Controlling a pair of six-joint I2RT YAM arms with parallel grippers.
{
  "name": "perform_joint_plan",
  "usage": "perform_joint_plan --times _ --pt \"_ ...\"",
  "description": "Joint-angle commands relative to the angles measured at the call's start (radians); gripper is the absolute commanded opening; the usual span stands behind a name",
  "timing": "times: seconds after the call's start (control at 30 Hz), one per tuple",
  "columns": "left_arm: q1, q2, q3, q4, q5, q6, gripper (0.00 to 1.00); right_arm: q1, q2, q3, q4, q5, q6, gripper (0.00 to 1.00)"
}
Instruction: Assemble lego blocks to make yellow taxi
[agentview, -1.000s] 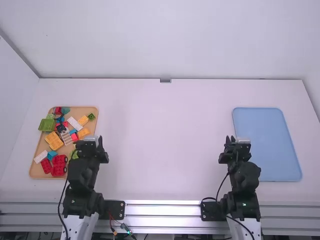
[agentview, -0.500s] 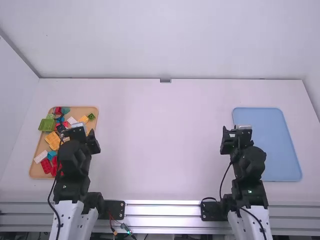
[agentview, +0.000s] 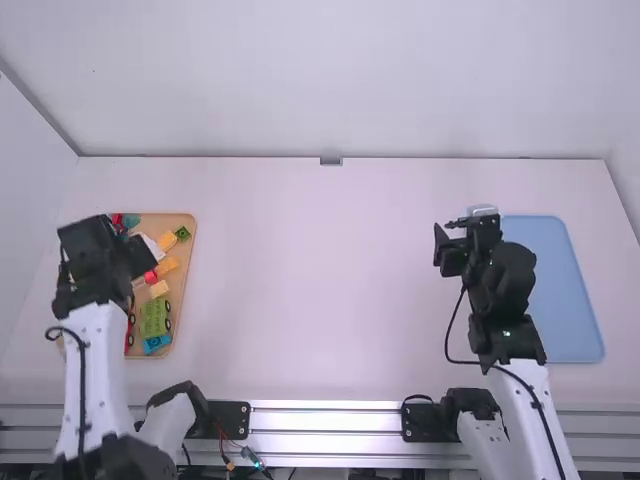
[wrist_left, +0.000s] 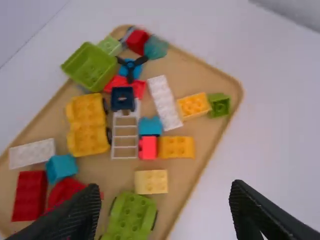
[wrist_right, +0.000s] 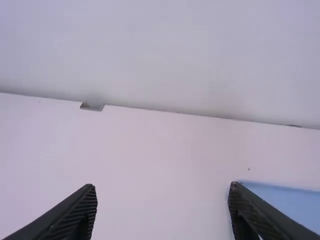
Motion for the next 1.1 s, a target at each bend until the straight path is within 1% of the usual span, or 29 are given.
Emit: perform_joint_plan --times 0.0,0.1,0.23,0.27,0.37,0.47,0.57,0.73,0.8,0.9,1.07 --pt "0.053 0.133 0.135 -0.057 -0.001 -0.012 0.74 0.009 0.049 0.069 0.006 -0.018 -0.014 0.75" --pt "0.113 0.325 0.295 -0.156 -0.009 0.015 0.8 0.011 0.113 0.116 0.01 -0.029 -0.022 0.8" --pt "0.2 0.518 0.436 -0.234 -0.03 0.004 0.86 0.012 0.183 0.168 0.014 -0.04 -0.032 0.86" --pt "0.205 0.527 0.443 -0.238 -0.029 0.004 0.87 0.012 0.187 0.172 0.015 -0.041 -0.032 0.87" --pt "0.279 0.64 0.507 -0.275 0.05 0.067 0.91 0.014 0.235 0.207 0.027 -0.049 -0.039 0.91" --pt "0.326 0.729 0.554 -0.305 0.061 0.08 0.94 0.014 0.27 0.232 0.038 -0.054 -0.02 0.94" --pt "0.355 0.798 0.583 -0.315 0.054 0.079 0.97 0.016 0.298 0.253 0.044 -0.058 -0.006 0.96" --pt "0.364 0.867 0.594 -0.282 0.058 0.087 0.99 0.016 0.322 0.271 0.044 -0.063 0.001 0.98" --pt "0.364 0.886 0.589 -0.27 0.087 0.126 0.96 0.015 0.327 0.274 0.041 -0.063 0.001 0.99" --pt "0.365 0.899 0.573 -0.243 0.137 0.158 0.96 0.015 0.327 0.275 0.041 -0.064 0.001 0.99" --pt "0.365 0.903 0.534 -0.211 0.135 0.158 0.9 0.016 0.327 0.275 0.04 -0.064 0.002 0.99"
